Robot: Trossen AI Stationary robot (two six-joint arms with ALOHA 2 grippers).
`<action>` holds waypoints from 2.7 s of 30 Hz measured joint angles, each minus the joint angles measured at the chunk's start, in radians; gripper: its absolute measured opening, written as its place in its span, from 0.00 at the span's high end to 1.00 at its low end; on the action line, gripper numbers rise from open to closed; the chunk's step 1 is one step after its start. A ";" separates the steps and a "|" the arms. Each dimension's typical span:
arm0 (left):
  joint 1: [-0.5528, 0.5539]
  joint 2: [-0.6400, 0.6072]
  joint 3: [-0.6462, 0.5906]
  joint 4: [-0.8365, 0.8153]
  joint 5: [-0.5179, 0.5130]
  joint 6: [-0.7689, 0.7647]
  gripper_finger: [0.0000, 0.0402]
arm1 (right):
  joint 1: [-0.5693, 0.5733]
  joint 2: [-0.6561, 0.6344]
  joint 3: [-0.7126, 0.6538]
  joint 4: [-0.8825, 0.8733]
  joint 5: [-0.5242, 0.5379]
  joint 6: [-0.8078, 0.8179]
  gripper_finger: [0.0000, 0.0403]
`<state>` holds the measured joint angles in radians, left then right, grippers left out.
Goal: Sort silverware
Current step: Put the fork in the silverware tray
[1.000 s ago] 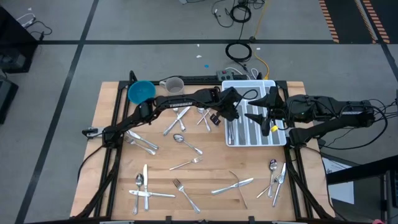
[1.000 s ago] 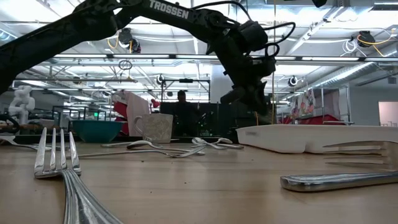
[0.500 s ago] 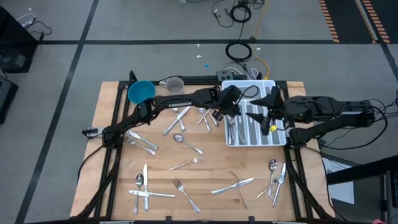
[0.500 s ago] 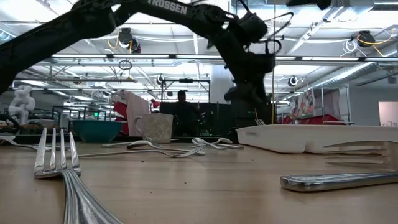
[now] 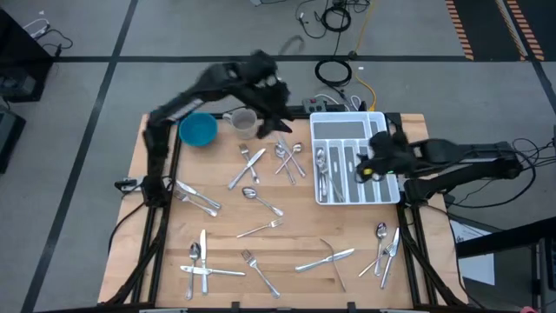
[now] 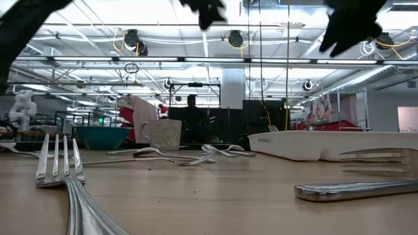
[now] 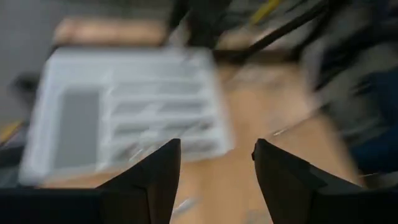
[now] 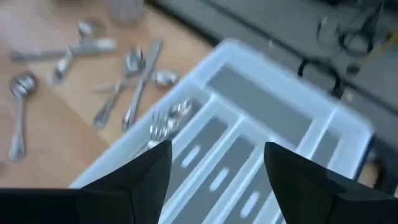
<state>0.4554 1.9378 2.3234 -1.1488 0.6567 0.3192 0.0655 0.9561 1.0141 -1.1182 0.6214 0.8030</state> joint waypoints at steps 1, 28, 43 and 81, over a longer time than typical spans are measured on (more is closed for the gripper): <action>0.001 -0.032 0.000 0.014 0.049 -0.010 0.49 | -0.013 0.021 -0.019 0.035 -0.033 -0.002 0.38; -0.078 -0.441 0.000 0.214 0.112 -0.287 0.49 | -0.498 0.418 -0.074 0.487 -0.650 -0.603 0.38; -0.078 -0.440 -0.001 0.155 0.112 -0.280 0.49 | -0.618 0.539 -0.074 0.528 -0.807 -0.792 0.38; -0.078 -0.440 -0.001 0.084 0.091 -0.261 0.49 | -0.608 0.684 -0.073 0.607 -0.852 -1.021 0.98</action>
<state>0.3771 1.4975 2.3226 -1.0648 0.7475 0.0582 -0.5423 1.6405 0.9409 -0.5108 -0.2307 -0.2179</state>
